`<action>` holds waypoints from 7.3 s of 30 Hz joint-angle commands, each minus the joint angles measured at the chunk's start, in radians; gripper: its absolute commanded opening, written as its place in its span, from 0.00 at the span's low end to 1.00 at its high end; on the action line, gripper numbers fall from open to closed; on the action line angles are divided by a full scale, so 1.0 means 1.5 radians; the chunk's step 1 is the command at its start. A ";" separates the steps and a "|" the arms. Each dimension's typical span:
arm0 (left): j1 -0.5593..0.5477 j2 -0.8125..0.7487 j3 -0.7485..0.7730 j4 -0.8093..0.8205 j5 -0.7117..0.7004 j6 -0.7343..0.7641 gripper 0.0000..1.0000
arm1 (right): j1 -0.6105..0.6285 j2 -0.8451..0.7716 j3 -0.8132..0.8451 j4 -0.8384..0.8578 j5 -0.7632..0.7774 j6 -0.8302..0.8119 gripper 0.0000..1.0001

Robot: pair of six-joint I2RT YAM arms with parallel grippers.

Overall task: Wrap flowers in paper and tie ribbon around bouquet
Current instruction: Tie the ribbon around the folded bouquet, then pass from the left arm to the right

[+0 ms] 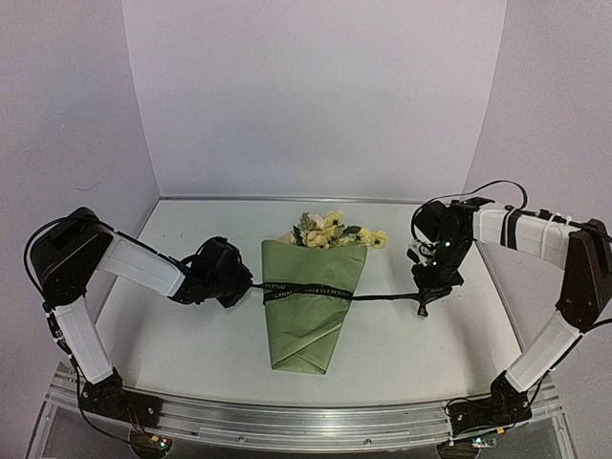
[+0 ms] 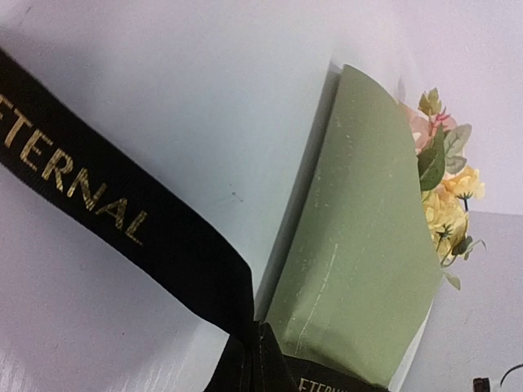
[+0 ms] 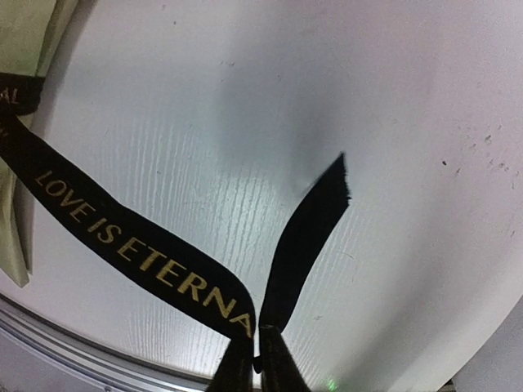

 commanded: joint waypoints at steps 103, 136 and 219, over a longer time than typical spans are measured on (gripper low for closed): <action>0.471 -0.253 -0.181 -0.157 0.131 0.232 0.00 | -0.175 -0.122 -0.288 0.209 0.082 0.231 0.00; 0.672 -0.260 -0.224 -0.129 0.257 0.238 0.00 | -0.400 -0.152 -0.329 0.207 -0.055 0.306 0.00; 0.244 -0.506 -0.031 -0.163 0.461 0.382 0.00 | 0.396 0.304 0.424 0.281 0.074 0.075 0.98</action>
